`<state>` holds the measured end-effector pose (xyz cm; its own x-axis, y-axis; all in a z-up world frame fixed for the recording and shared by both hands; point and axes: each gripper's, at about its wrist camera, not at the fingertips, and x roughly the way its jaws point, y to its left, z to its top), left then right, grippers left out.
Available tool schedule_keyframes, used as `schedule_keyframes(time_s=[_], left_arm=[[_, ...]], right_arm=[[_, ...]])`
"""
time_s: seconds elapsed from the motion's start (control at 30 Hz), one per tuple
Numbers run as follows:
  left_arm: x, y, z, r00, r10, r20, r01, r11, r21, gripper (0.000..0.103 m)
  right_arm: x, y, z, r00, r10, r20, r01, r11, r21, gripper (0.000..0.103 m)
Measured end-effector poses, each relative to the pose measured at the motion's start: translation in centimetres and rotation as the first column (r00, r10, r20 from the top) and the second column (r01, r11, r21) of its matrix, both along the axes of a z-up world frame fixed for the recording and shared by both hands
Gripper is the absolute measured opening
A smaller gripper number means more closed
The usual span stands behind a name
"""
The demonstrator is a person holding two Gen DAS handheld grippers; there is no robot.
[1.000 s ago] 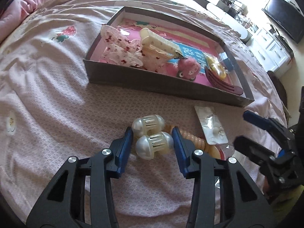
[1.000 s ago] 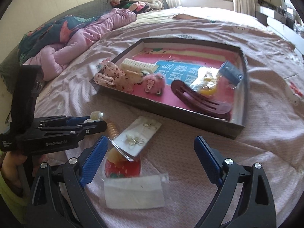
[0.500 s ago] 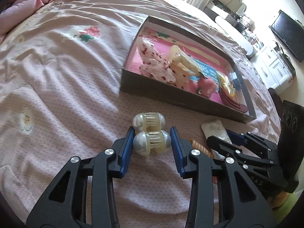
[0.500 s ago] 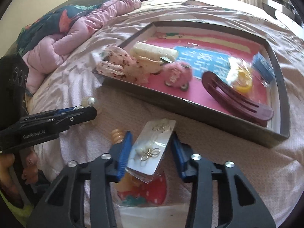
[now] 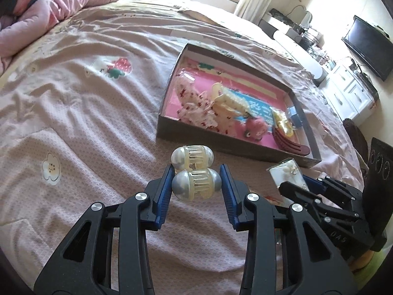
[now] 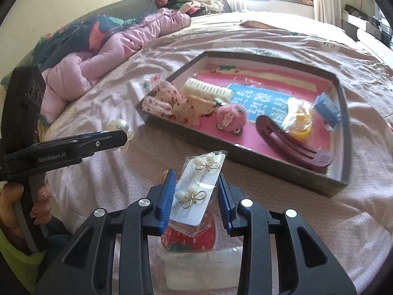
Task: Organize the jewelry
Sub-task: 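Carry the pearl clip in the left tool and the earring card in the right tool over the tray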
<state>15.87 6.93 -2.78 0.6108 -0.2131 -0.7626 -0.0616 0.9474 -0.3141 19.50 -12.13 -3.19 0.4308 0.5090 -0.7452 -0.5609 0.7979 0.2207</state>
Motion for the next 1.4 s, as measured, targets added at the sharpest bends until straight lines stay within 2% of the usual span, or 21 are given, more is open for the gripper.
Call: schedule_keyframes(time_s=[0.33, 0.77, 1.4], left_arm=[[-0.1, -2.9, 1.4, 0.998, -0.056, 0.039, 0.055, 0.998, 0.015, 0.030], [0.7, -6.0, 2.0, 0.993, -0.109, 0.041, 0.107, 0.994, 0.032, 0.030], [4.6, -10.4, 3.4, 0.979, -0.194, 0.066, 0.188, 0.978, 0.089, 0.030]], right_arm=[[-0.1, -4.2, 2.0, 0.996, -0.075, 0.052, 0.073, 0.997, 0.025, 0.032], [0.1, -8.1, 3.5, 0.984, -0.150, 0.097, 0.147, 0.988, 0.042, 0.032], [2.2, -10.6, 4.9, 0.965, -0.219, 0.141, 0.213, 0.975, 0.059, 0.032]])
